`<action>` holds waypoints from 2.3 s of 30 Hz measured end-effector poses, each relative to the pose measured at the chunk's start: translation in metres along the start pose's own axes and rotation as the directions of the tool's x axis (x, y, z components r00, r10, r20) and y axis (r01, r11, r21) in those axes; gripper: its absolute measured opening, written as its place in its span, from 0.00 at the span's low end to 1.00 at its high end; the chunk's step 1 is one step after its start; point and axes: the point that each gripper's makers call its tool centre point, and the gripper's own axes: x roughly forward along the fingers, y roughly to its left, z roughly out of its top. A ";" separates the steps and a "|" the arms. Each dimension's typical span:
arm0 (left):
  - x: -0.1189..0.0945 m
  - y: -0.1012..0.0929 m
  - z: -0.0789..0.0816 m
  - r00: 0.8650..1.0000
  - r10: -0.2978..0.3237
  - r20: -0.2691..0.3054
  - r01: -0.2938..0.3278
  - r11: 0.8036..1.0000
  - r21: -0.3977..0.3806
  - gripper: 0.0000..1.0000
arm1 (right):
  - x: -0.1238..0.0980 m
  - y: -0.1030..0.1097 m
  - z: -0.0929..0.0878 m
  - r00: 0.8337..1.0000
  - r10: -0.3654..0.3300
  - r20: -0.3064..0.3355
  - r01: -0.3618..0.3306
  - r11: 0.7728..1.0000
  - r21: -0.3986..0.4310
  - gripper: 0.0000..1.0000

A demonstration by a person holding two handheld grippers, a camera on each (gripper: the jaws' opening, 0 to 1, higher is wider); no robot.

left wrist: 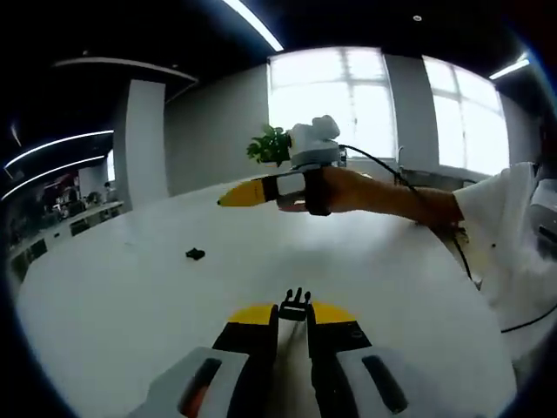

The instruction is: Snap the two parts of the plastic buckle together until the buckle closes and remains connected.

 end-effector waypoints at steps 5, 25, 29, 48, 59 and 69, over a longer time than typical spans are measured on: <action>-0.001 0.003 0.003 1.000 0.014 0.015 -0.014 1.000 0.007 0.13 | 0.012 0.001 -0.017 0.997 -0.032 -0.066 0.031 0.999 -0.014 0.99; 0.004 0.001 -0.002 1.000 0.007 -0.016 -0.006 1.000 0.023 0.13 | 0.029 0.002 -0.026 0.994 -0.066 -0.092 0.062 0.997 -0.049 0.98; 0.005 0.003 -0.005 0.999 0.011 -0.030 -0.011 1.000 0.027 0.13 | 0.031 0.002 -0.032 0.991 -0.069 -0.112 0.063 0.997 -0.052 0.98; 0.008 0.004 -0.015 0.995 0.007 -0.095 -0.003 0.999 0.042 0.13 | 0.038 0.005 -0.039 0.981 -0.074 -0.181 0.061 0.995 -0.079 0.94; 0.008 0.004 -0.016 0.997 -0.006 -0.079 0.007 1.000 0.003 0.13 | 0.040 0.007 -0.037 0.975 -0.076 -0.209 0.061 0.995 -0.077 0.94; 0.006 0.002 -0.017 0.997 -0.008 -0.076 0.007 1.000 -0.013 0.17 | 0.046 0.001 -0.048 0.962 -0.120 -0.244 0.104 0.991 -0.080 0.89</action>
